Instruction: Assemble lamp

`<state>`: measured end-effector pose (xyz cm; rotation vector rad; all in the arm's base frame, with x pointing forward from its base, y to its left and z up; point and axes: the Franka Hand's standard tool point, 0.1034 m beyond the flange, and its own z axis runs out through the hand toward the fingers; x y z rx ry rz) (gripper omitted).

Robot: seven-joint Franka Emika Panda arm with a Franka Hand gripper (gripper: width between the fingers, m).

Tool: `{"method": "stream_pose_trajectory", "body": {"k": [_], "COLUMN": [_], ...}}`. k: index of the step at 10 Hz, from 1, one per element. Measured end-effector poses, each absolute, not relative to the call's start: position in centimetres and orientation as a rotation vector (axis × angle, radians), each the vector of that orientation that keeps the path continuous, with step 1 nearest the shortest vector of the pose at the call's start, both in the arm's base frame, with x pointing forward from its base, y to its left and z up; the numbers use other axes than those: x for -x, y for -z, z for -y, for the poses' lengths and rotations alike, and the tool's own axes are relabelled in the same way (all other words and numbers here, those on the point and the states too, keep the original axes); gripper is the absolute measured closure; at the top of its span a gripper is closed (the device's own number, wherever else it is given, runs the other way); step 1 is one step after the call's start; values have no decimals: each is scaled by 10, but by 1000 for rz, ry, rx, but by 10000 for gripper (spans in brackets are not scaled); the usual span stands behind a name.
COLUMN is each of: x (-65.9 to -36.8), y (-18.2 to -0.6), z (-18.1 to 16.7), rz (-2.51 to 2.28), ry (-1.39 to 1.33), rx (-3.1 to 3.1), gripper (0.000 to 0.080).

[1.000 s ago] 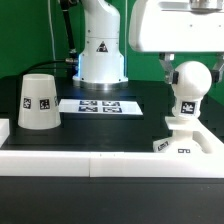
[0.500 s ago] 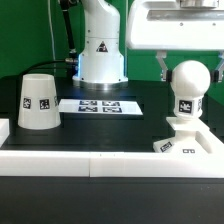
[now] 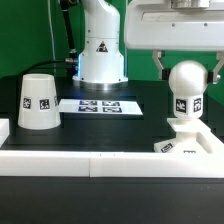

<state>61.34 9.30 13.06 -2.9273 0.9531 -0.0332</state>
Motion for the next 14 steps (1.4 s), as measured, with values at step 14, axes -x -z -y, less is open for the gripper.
{"method": "stream_pose_trajectory", "body": {"k": [14], "x": [-609], "y": [-129], "z": [-114], "rz": [-728], "ry": [2], "rx": [2953], "gripper": [100]}}
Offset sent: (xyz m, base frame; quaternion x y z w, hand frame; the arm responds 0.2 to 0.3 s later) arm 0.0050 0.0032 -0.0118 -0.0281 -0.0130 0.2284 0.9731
